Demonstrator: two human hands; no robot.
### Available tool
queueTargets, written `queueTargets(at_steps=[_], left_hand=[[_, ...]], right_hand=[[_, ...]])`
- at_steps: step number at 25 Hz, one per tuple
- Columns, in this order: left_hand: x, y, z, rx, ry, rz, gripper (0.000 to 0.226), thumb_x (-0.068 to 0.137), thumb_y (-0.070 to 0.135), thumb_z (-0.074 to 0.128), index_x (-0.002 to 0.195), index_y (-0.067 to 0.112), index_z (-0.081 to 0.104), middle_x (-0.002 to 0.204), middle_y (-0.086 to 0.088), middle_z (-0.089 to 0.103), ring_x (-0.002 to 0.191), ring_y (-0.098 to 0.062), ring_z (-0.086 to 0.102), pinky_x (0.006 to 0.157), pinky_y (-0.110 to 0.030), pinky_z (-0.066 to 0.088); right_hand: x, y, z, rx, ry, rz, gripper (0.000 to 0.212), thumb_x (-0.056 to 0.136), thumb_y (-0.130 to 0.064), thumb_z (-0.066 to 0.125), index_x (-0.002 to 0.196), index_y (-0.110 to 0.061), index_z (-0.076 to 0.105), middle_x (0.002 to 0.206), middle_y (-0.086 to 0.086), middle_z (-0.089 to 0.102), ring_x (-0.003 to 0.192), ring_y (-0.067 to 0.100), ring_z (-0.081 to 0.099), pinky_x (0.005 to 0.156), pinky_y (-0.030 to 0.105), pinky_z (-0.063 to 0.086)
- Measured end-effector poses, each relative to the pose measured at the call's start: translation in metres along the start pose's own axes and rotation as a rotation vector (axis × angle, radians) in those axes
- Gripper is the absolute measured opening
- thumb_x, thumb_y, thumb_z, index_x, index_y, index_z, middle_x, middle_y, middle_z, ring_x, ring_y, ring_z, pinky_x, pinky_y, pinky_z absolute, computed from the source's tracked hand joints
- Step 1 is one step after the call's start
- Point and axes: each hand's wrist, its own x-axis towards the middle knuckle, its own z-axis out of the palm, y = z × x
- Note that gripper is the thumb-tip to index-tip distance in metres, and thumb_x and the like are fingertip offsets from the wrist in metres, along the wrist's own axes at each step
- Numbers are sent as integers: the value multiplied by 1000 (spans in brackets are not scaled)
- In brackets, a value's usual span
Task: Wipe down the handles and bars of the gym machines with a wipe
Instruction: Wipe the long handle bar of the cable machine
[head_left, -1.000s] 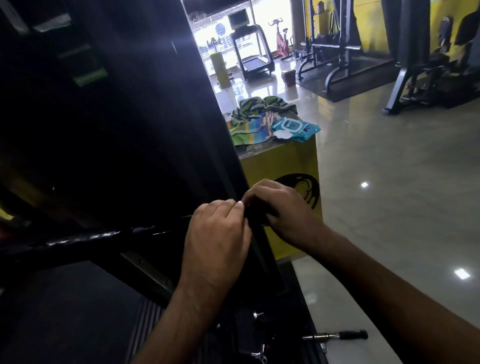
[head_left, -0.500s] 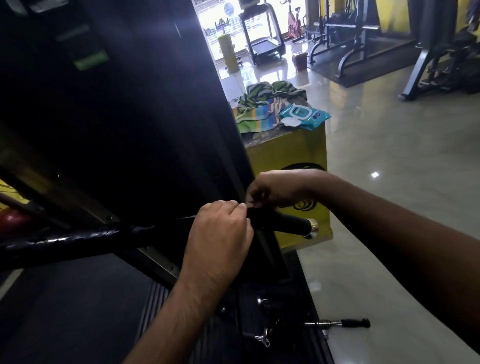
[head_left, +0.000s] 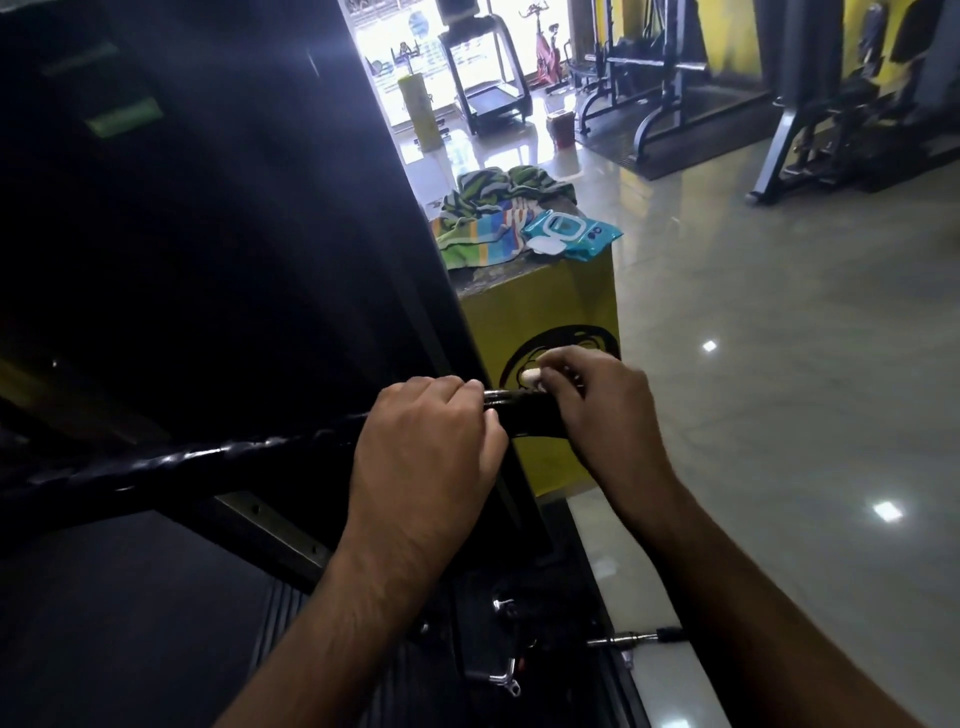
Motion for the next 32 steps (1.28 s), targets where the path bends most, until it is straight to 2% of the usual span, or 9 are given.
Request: queueTargets(at_steps=[5, 7, 10, 14, 18, 22, 24, 29, 32], left_hand=[[1, 10, -2, -24, 16, -26, 22, 87, 27, 59, 91, 12, 74, 88, -3, 73, 84, -21, 67, 82, -39, 50], [2, 12, 0, -37, 21, -35, 22, 88, 27, 58, 90, 11, 73, 88, -4, 73, 83, -22, 67, 83, -41, 51], [-1, 8, 7, -32, 24, -13, 20, 89, 25, 62, 96, 10, 73, 93, -5, 73, 88, -23, 67, 88, -41, 49], [-5, 2, 14, 11, 39, 41, 27, 90, 25, 62, 109, 8, 71, 106, -8, 73, 100, -24, 67, 95, -41, 45], [-4, -2, 16, 41, 76, 64, 32, 91, 27, 53, 108, 7, 71, 106, -8, 73, 101, -24, 67, 94, -41, 45], [-1, -1, 14, 37, 101, 69, 32, 89, 26, 54, 107, 6, 72, 105, -9, 73, 99, -25, 67, 93, -42, 46], [0, -3, 14, 16, 110, 71, 29, 91, 23, 56, 108, 6, 71, 106, -9, 73, 100, -25, 67, 94, -42, 46], [-3, 0, 11, 1, 109, 56, 29, 90, 24, 58, 109, 7, 72, 106, -9, 72, 101, -24, 67, 94, -42, 46], [-3, 0, 12, -21, 97, 47, 28, 86, 22, 67, 110, 7, 72, 108, -9, 72, 102, -25, 66, 95, -43, 46]], right_hand=[[-50, 1, 9, 76, 269, -254, 17, 92, -11, 66, 108, -13, 67, 110, -5, 65, 102, 7, 57, 87, 17, 46], [-70, 1, 21, 418, 370, 114, 13, 94, -10, 63, 105, -17, 65, 109, -10, 65, 102, 2, 62, 86, 17, 52], [-65, -8, 35, 1293, 479, 900, 14, 95, 2, 55, 102, -7, 63, 101, 8, 68, 87, 14, 67, 80, 22, 55], [-54, -17, 52, 1810, 369, 1130, 17, 96, 10, 44, 102, 4, 59, 102, 19, 65, 89, 23, 67, 80, 29, 60], [-42, -17, 62, 1868, 185, 1188, 32, 100, -4, 41, 126, 5, 58, 111, 21, 68, 101, 26, 69, 89, 35, 57], [-44, -36, 55, 1789, -151, 1212, 30, 99, -20, 48, 116, -7, 69, 98, 13, 74, 84, 25, 71, 71, 35, 59], [-39, -29, 56, 1776, -59, 1214, 28, 99, -14, 46, 117, -5, 65, 91, 13, 72, 80, 22, 70, 65, 30, 58], [-60, -35, 42, 1850, 91, 1089, 19, 97, -10, 55, 110, -2, 67, 110, 18, 72, 91, 23, 71, 84, 32, 58], [-57, -24, 29, 1573, 463, 816, 13, 92, -6, 64, 104, -3, 67, 104, 13, 74, 88, 17, 73, 74, 24, 58]])
